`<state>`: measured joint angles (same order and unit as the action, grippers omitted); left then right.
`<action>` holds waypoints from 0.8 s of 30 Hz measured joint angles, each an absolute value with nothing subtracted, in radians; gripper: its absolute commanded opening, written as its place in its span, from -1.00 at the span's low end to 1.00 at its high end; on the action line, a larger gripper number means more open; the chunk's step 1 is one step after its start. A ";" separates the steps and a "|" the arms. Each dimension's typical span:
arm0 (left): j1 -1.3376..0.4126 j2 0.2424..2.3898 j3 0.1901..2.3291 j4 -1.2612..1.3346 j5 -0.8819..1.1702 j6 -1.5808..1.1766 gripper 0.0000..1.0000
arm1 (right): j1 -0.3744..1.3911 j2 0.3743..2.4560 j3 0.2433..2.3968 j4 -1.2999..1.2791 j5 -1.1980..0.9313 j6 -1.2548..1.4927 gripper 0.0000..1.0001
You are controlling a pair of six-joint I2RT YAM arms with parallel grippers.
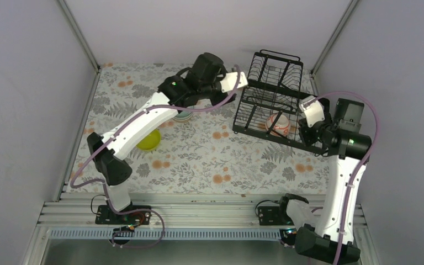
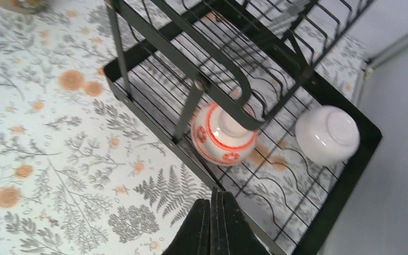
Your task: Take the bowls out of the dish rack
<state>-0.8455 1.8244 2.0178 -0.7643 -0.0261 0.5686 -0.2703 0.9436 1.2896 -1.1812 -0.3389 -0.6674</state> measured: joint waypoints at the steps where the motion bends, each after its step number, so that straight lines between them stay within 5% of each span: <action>1: -0.831 1.811 2.012 -0.756 -0.033 0.568 0.46 | -0.270 0.955 1.312 -1.199 -0.362 -0.675 -0.94; 10: -0.678 1.743 1.887 -0.699 -0.044 0.557 0.46 | -0.209 1.174 1.386 -1.250 -0.463 -0.704 -0.94; 24: -0.639 1.740 1.814 -0.667 -0.033 0.557 0.46 | 0.122 1.436 1.503 -1.149 -0.339 -0.644 -0.93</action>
